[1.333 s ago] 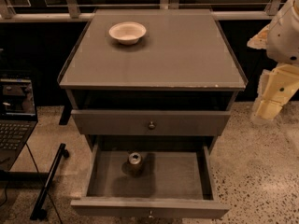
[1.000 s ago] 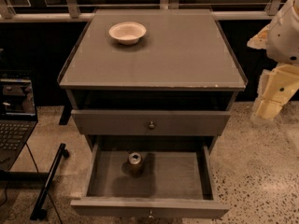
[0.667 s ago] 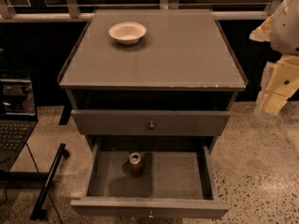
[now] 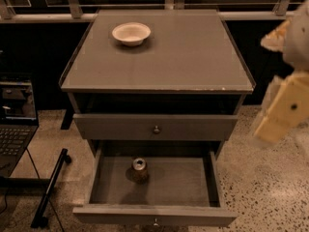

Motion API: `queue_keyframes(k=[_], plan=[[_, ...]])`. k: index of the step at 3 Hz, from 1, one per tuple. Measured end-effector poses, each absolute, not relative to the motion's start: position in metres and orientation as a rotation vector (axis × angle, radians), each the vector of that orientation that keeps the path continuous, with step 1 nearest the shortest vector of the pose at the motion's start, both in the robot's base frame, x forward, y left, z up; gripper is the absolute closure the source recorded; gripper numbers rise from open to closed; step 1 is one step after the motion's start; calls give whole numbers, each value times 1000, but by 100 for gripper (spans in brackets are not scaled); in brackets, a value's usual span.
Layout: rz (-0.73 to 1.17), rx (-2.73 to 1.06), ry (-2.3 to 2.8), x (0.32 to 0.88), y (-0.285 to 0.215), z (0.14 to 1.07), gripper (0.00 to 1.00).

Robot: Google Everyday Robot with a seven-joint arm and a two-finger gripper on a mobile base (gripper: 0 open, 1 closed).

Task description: Pick orange can from middle drawer and place on counter

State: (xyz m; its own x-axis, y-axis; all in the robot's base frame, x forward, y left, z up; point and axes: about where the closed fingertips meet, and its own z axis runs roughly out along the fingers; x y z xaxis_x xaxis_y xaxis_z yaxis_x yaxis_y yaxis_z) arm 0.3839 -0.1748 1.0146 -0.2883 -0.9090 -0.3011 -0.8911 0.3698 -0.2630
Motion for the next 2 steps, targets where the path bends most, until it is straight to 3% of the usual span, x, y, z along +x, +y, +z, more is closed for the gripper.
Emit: queue_keyframes(k=[2], plan=[[293,-1196,2275,347,-153,910,0]])
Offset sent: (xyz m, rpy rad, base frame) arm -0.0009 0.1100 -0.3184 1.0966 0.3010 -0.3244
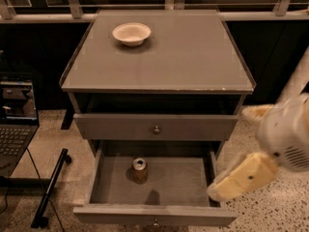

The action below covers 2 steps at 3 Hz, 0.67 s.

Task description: Pick orange can from middle drawer and place on counter

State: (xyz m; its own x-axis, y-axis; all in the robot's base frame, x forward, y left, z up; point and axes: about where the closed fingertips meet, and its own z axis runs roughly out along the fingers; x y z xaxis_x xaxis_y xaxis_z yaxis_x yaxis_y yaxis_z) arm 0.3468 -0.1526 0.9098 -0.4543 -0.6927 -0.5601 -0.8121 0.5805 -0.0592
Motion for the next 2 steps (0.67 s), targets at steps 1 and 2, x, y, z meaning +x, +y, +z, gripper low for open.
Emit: queue_keyframes(k=[1,2], plan=[[671,-1066,2262,362,-106,803,0],[788,-935,2263,377,-99,776,0]])
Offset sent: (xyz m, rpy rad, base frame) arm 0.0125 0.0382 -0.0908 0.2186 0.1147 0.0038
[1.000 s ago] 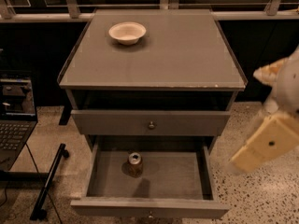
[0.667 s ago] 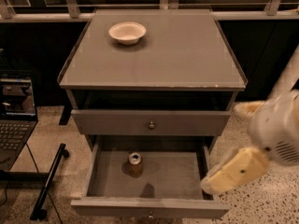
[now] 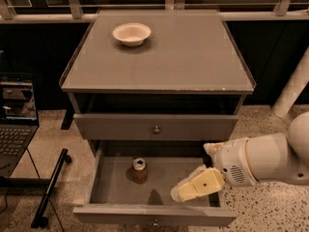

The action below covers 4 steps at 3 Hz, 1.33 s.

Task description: Pick orange can from middle drawer and place on counter

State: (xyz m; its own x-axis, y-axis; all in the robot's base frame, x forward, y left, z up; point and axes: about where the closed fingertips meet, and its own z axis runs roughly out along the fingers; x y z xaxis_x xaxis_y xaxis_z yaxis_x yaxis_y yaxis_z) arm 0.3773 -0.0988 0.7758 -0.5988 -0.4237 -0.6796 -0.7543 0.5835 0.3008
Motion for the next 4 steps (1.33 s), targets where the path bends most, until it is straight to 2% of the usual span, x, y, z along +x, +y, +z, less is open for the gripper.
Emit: queue_keyframes(k=[1,2,4], plan=[[752,-888,2225,368,-99,777,0],[808,-743,2187,346,-93,728,0],[848,-550,2142,365,-93,640,0]])
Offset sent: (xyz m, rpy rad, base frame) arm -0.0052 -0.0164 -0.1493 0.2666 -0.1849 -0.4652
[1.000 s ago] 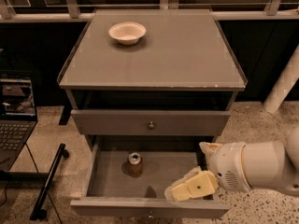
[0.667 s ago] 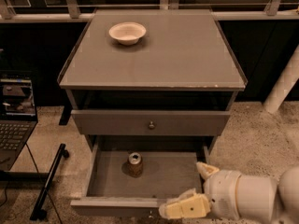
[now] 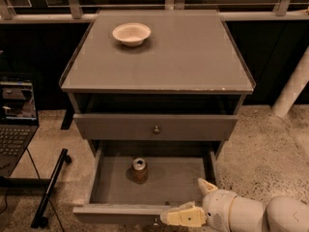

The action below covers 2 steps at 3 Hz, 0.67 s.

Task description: Pick orange can from middle drawer and place on counter

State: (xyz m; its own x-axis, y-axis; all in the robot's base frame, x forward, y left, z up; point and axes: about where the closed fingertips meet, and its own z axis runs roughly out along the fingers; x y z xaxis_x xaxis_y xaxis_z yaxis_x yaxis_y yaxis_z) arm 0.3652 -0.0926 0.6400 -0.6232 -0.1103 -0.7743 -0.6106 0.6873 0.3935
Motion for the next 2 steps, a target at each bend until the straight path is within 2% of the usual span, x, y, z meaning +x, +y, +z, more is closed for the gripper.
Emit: queue_keyframes(k=[2], plan=[[817,-526,2187,361,-88,625,0]])
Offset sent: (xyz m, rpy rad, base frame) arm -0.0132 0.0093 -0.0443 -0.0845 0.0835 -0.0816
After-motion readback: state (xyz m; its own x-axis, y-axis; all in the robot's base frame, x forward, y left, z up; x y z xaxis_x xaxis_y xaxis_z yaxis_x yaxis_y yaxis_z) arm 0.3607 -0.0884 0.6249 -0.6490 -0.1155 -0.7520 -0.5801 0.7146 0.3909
